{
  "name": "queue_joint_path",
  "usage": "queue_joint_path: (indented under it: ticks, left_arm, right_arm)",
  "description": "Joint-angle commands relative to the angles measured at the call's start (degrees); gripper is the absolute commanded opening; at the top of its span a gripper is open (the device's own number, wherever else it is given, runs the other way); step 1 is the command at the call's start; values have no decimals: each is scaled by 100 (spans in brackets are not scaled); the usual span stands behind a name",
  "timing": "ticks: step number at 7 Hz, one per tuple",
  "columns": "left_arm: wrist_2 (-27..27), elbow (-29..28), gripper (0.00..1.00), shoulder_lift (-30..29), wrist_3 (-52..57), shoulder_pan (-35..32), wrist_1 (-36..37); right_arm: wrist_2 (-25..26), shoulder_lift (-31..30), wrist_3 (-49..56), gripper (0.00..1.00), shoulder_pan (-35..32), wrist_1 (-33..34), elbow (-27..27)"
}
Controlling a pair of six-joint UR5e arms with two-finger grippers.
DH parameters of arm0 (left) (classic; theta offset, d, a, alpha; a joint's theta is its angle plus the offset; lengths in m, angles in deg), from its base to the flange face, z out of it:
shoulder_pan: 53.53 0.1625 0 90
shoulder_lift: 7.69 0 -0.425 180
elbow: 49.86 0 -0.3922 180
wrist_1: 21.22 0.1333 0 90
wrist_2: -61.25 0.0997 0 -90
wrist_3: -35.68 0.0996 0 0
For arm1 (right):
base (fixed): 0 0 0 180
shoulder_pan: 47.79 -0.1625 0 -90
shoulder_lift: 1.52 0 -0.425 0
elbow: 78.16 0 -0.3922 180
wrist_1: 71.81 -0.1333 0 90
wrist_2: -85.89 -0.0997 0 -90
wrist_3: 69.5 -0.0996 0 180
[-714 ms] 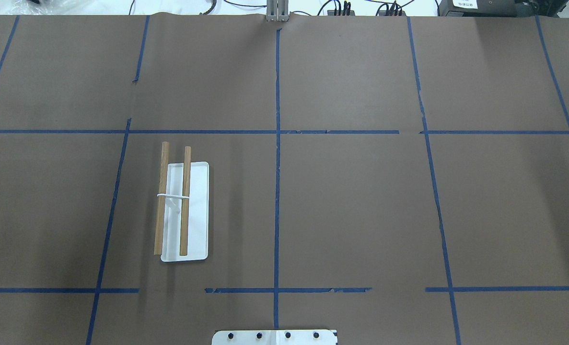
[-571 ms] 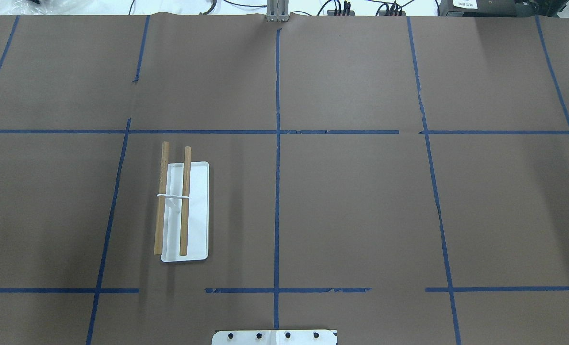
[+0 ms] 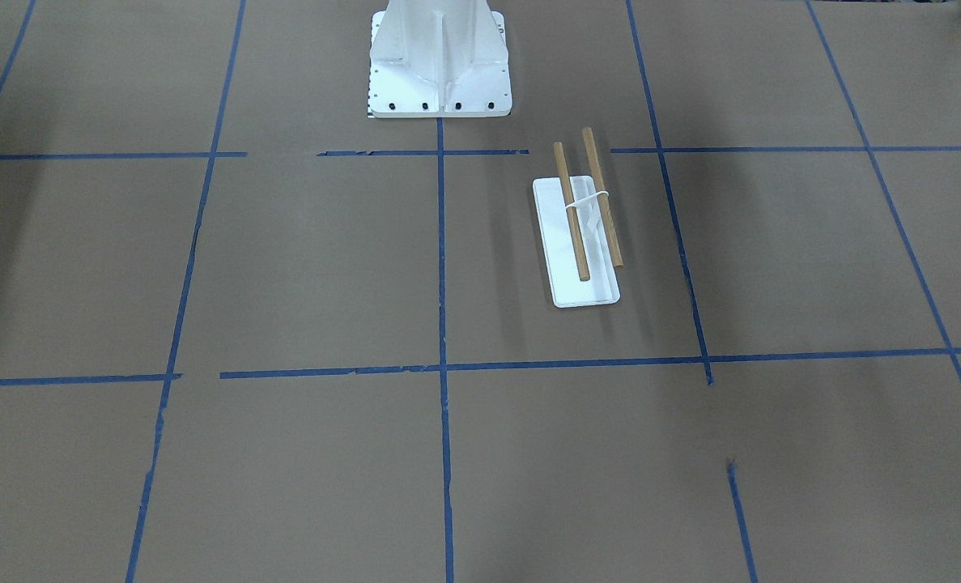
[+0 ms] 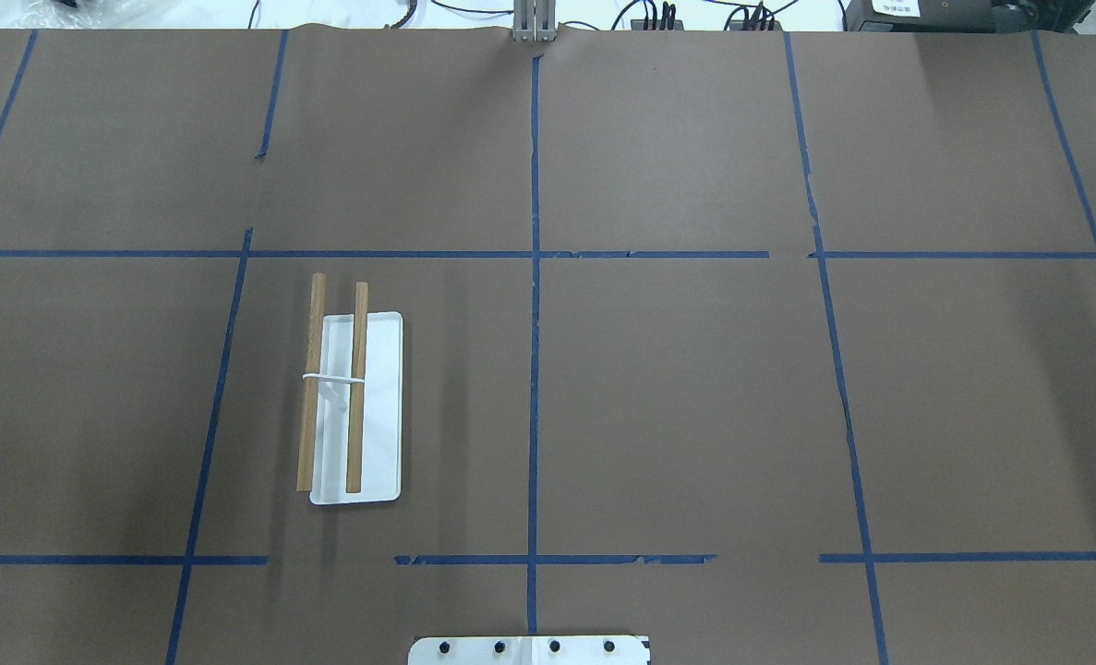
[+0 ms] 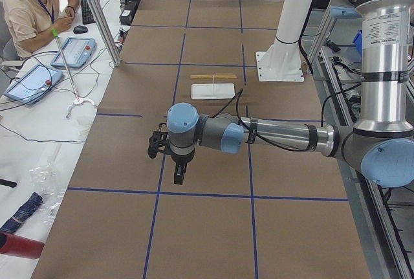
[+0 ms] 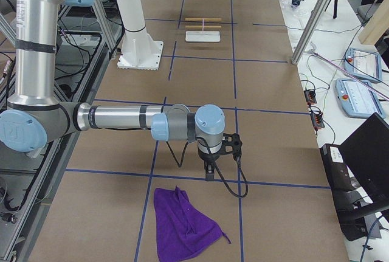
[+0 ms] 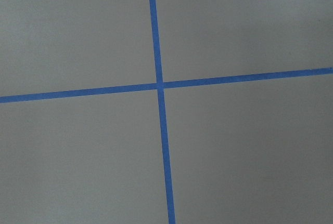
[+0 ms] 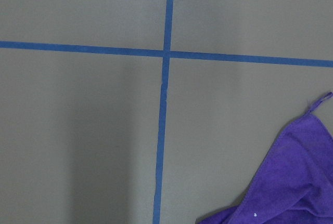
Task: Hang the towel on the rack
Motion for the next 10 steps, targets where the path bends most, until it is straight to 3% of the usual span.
queue_joint_path:
  ticks: [1, 4, 6, 7, 8, 10]
  left_arm:
    - [119, 72, 100, -122, 2, 4, -28]
    - [66, 81, 100, -141, 11, 4, -604]
    - [110, -33, 100, -185, -42, 4, -1971]
    - [127, -112, 100, -185, -42, 4, -2667]
    - [84, -426, 100, -246, -42, 4, -3178]
    - [84, -490, 100, -255, -51, 4, -3429]
  right_arm:
    - [0, 82, 90, 100, 7, -54, 37]
    - [-218, -224, -41, 100, 270, -1852, 99]
    - [-193, -260, 63, 100, 692, -2152, 90]
    - [-149, -713, 99, 100, 693, -2624, 55]
    - [-114, -1031, 134, 100, 693, -3029, -102]
    - [228, -1193, 503, 100, 719, -3856, -951]
